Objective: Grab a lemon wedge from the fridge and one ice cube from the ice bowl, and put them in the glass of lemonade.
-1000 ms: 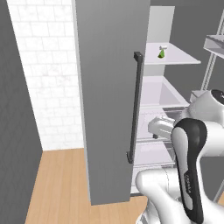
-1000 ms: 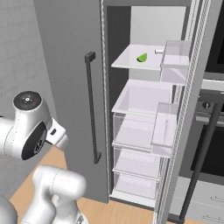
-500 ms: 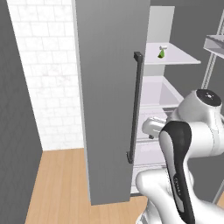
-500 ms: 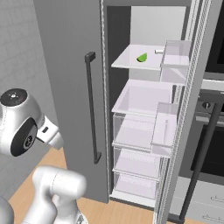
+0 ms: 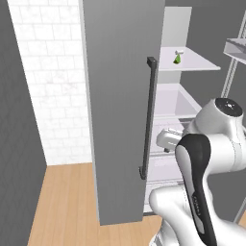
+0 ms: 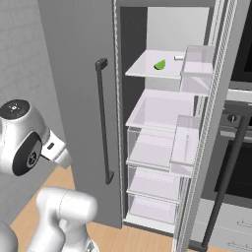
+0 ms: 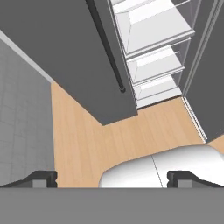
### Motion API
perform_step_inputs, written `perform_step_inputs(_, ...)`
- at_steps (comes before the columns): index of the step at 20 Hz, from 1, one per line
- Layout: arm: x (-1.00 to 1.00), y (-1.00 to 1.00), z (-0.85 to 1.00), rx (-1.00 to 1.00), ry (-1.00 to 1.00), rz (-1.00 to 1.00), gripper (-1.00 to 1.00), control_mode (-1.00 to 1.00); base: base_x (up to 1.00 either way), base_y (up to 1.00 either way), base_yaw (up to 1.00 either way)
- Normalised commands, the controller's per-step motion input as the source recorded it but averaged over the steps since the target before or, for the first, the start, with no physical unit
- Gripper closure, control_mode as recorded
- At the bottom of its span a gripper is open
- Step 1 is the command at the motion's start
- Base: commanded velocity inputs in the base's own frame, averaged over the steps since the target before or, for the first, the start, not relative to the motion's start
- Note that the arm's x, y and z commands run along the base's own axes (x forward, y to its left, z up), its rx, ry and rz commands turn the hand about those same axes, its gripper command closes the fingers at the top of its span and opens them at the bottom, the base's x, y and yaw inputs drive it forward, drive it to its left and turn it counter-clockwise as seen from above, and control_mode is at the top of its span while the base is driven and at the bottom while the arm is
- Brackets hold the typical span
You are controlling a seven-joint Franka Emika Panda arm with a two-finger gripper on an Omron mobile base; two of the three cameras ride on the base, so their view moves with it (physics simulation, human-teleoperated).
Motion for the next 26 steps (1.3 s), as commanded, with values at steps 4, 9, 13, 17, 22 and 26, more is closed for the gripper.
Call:
perform_step_inputs(4,-0.03,0.00,0.00,0.00,0.00,0.00,-1.00,-1.00,0.00,0.00,0.00)
perform_step_inputs(9,0.00,0.00,0.00,0.00,0.00,0.00,-1.00,1.00,-0.02,-0.10,0.00)
perform_step_inputs(13,0.00,0.00,0.00,0.00,0.00,0.00,-1.00,1.00,-0.10,-0.49,0.00)
perform_step_inputs(17,0.00,0.00,0.00,0.00,0.00,0.00,-1.00,1.00,0.00,-0.67,0.00)
perform_step_inputs(22,0.00,0.00,0.00,0.00,0.00,0.00,-1.00,1.00,0.00,-0.57,0.00)
perform_step_inputs(26,0.00,0.00,0.00,0.00,0.00,0.00,-1.00,1.00,0.05,-0.22,0.00)
